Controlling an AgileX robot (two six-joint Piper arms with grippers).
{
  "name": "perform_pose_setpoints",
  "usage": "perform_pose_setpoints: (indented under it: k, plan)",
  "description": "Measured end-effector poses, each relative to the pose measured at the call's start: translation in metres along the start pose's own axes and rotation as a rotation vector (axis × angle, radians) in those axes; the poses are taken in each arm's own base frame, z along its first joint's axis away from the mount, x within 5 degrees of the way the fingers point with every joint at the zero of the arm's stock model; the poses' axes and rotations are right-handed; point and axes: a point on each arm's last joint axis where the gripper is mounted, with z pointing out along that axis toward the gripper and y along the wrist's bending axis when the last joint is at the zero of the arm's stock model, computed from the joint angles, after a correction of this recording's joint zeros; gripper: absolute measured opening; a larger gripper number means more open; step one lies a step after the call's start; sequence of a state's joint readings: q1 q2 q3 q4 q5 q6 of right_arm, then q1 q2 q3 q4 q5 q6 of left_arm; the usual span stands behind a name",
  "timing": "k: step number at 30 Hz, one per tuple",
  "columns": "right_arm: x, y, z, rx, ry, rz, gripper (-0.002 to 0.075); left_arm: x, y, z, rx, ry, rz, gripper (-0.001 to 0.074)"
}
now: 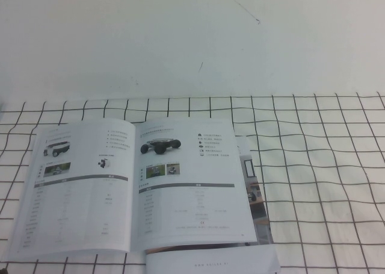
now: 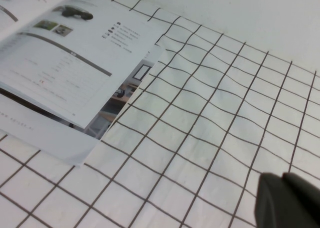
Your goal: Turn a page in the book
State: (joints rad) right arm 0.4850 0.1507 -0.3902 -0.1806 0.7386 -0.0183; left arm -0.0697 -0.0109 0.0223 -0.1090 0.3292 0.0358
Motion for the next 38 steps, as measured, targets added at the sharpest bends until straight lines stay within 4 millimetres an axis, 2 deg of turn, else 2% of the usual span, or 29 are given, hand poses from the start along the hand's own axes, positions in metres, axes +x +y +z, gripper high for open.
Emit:
perform_pose_setpoints:
  k: [4,8,13,19,25,38]
  plan:
    - [0.0,-0.001,0.0,0.042,-0.038,-0.015,-0.0002,0.0,0.0,0.0,0.0,0.0,0.0,-0.0003]
    - [0.007,-0.004,0.012,0.178,-0.112,-0.008,-0.0002,0.0,0.0,0.0,0.001,0.0,-0.002,-0.0003]
    - [0.04,-0.004,0.027,0.356,-0.184,0.048,-0.0002,0.0,0.0,0.0,0.001,0.0,-0.002,-0.0002]
    - [0.078,-0.001,0.049,0.4,-0.087,0.108,-0.0002,0.0,0.0,0.0,0.001,0.001,-0.004,-0.0002]
    - [0.085,0.002,0.051,0.376,-0.029,0.149,-0.0002,0.0,0.0,0.0,0.001,0.001,-0.004,-0.0002]
    - [0.086,0.002,0.051,0.373,-0.028,0.155,-0.0002,0.0,0.0,0.0,0.001,0.001,-0.002,-0.0002]
